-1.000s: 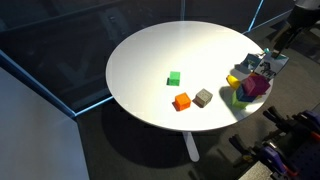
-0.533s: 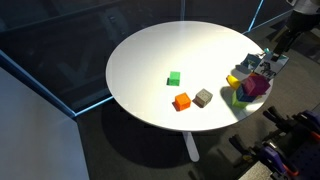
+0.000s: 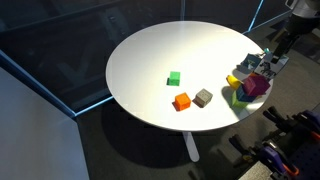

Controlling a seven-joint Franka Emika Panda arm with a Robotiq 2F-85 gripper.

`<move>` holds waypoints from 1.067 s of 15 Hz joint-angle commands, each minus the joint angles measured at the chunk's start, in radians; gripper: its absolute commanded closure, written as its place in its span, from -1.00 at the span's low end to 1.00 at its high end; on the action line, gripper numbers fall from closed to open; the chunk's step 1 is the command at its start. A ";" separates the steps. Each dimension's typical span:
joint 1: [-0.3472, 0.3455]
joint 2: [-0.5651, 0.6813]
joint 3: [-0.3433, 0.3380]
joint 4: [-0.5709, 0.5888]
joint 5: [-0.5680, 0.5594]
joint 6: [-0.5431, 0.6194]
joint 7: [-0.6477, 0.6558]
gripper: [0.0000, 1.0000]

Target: Remove the plushy cube from on top of the other and put it on the table

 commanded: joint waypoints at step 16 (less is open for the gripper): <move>-0.018 0.012 0.012 -0.012 -0.032 0.038 -0.006 0.43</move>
